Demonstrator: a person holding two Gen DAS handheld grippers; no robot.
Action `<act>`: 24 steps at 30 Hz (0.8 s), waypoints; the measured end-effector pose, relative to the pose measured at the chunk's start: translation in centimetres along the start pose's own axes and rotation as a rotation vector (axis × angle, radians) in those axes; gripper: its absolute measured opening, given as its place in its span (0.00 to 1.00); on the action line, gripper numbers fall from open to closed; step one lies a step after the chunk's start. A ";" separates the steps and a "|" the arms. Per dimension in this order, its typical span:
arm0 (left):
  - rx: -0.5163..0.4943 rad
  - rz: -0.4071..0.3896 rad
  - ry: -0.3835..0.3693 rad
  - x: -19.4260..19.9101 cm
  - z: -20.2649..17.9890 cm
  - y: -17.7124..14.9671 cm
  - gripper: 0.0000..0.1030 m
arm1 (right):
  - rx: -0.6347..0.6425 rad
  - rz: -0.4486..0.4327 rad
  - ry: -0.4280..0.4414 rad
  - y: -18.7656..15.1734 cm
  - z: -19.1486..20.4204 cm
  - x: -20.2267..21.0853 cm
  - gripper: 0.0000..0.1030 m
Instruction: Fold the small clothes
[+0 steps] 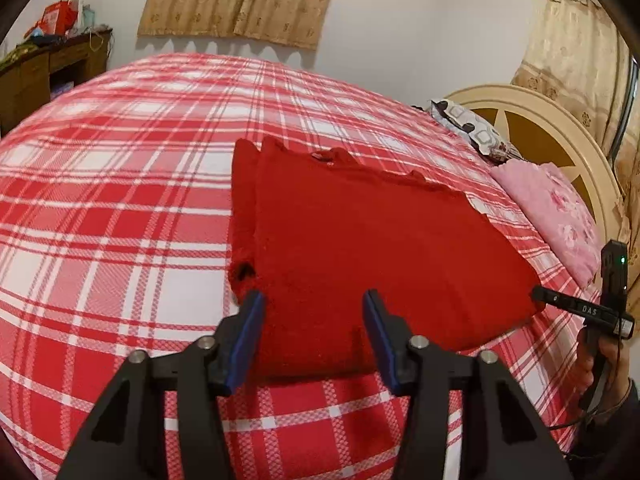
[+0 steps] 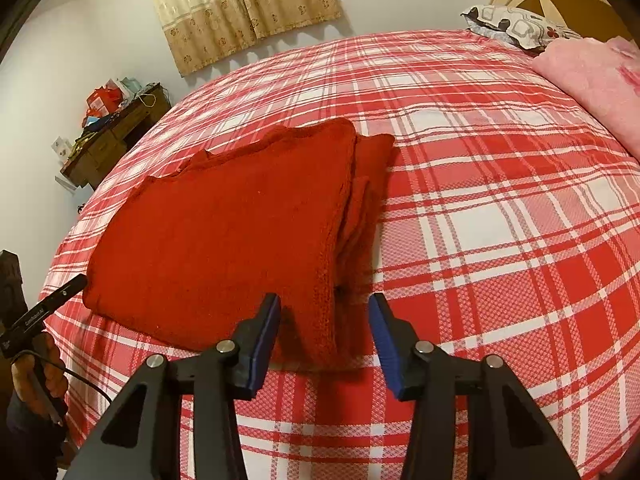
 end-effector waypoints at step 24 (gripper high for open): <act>0.043 0.045 0.015 -1.1 1.5 -0.9 0.26 | 0.076 -0.024 0.013 0.4 1.9 0.0 0.19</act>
Point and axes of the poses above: each gripper's, at about its wrist camera, not at the fingertips, and x roughly against the way its jaws point, z to its left, y to its top, the point moved 4 cm from there along -x, roughly the way its jaws point, and after that the axes turned 2 degrees about -z, right-handed, at the moved point
